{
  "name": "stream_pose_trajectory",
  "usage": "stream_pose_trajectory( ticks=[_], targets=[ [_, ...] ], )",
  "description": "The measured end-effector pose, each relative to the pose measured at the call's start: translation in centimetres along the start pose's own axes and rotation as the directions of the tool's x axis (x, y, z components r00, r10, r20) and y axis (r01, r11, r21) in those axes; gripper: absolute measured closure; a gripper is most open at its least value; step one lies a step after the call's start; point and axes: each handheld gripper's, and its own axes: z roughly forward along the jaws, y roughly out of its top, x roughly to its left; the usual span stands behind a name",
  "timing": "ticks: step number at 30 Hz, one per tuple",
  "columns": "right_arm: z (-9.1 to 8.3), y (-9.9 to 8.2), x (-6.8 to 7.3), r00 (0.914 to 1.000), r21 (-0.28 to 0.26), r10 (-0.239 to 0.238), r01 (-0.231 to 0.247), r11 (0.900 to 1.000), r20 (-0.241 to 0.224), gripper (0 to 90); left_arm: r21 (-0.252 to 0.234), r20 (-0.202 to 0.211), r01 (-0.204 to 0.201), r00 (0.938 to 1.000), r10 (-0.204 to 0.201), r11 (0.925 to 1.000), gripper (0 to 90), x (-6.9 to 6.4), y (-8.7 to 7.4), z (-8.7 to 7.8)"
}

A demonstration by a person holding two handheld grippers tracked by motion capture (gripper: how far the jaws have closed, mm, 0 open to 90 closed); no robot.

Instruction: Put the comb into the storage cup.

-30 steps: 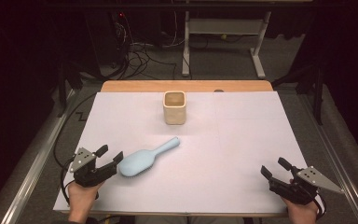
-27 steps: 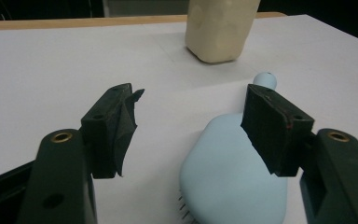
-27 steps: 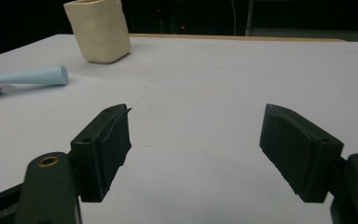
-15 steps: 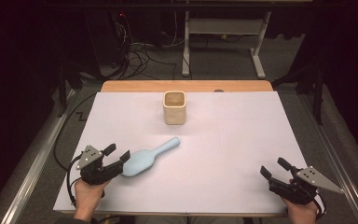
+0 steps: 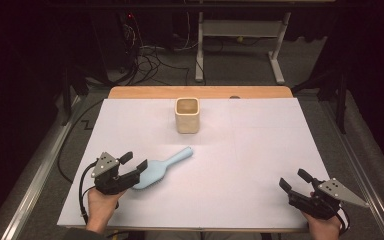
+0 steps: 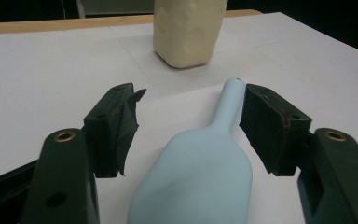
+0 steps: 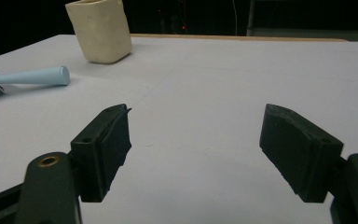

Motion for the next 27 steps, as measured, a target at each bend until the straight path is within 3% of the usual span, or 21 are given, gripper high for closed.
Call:
stream_pose_trajectory(
  ticks=[27],
  targets=[
    [0.0,0.0,0.0,1.0000,0.003,-0.003,0.003,1.0000,-0.002,25.0,0.016,0.041,-0.031,0.9987,0.031,0.9994,38.3,-1.9,1.5,2.4]
  ],
)
